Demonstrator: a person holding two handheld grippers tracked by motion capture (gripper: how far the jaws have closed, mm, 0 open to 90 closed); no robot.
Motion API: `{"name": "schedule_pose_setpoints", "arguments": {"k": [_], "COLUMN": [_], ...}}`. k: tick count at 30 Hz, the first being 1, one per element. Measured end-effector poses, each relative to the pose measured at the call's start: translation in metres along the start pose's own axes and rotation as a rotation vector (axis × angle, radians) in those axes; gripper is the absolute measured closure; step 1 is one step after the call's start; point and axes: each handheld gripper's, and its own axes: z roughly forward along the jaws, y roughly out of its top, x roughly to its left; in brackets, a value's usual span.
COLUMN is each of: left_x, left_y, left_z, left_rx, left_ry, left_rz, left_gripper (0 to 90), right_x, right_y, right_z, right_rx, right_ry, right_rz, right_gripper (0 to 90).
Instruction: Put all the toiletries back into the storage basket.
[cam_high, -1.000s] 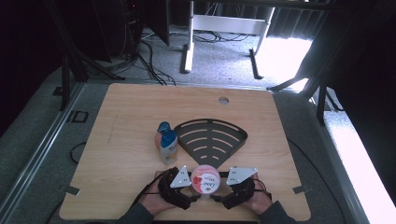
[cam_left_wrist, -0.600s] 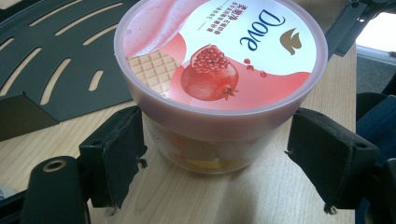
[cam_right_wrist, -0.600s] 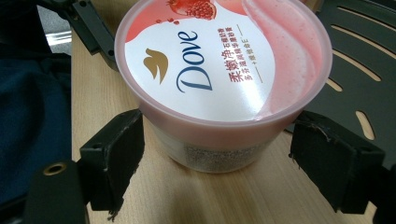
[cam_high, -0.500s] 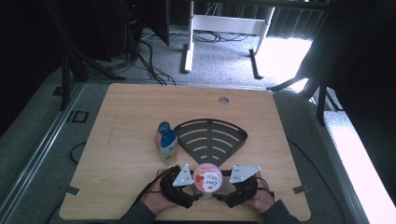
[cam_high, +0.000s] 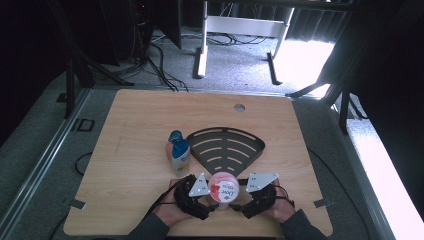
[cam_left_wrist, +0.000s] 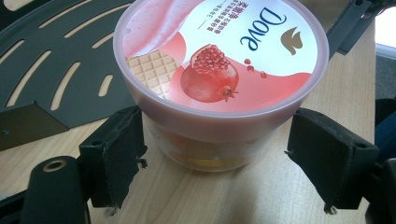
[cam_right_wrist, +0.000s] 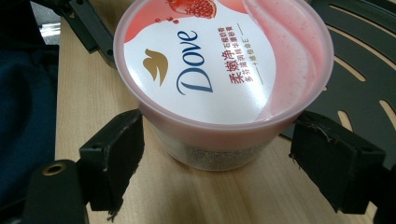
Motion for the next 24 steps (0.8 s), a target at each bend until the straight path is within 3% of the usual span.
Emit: {"name": "schedule_pose_setpoints", "arguments": {"k": [24], "left_x": [0.011], "left_y": [0.012], "left_z": [0.012], "left_rx": [0.033], "left_ry": [0.019], "left_rz": [-0.027], "left_gripper": [20.1], "right_x": [-0.022], "right_y": [0.001], "right_z": [-0.001], "right_rx": [0.022], "right_ry": [0.004], "right_rz": [-0.006], "right_gripper": [17.2]}}
